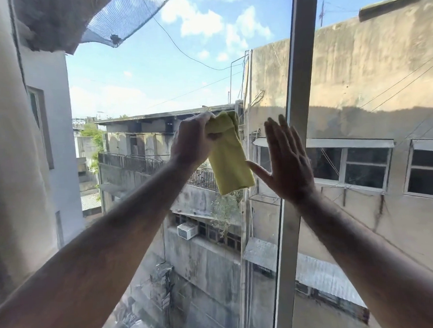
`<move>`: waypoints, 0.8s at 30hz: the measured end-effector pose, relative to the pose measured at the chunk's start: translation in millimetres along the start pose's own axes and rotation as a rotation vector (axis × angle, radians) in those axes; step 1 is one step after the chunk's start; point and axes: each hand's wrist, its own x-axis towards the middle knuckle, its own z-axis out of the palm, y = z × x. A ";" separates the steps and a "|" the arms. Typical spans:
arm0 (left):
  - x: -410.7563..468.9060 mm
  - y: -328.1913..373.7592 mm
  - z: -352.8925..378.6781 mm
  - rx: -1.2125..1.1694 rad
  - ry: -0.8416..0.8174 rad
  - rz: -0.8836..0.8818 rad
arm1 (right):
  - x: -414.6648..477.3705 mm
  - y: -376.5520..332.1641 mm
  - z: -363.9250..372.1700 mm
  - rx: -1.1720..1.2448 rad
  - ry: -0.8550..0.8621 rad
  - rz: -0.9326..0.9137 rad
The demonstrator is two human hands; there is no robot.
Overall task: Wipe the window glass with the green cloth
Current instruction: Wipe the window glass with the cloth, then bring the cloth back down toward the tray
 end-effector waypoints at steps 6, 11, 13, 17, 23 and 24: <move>-9.0 -9.6 -38.4 -0.560 0.033 -0.477 | 25.2 -33.7 -24.2 0.528 -0.183 0.432; -45.4 -31.7 -56.2 -0.866 -0.225 -0.716 | 25.8 -53.0 -30.1 0.922 -0.023 0.829; -62.1 -42.0 -56.9 -0.935 -0.382 -0.858 | 16.5 -60.9 -26.6 1.047 -0.077 0.974; -105.6 -79.9 -52.0 -1.115 -0.464 -1.034 | -26.2 -76.8 -13.9 1.187 -0.348 1.134; -225.8 -126.2 -18.7 -0.938 -0.593 -1.147 | -165.6 -119.4 7.3 1.182 -0.467 1.245; -251.5 -133.7 -9.9 -0.909 -0.602 -1.170 | -192.5 -128.2 10.6 1.168 -0.493 1.275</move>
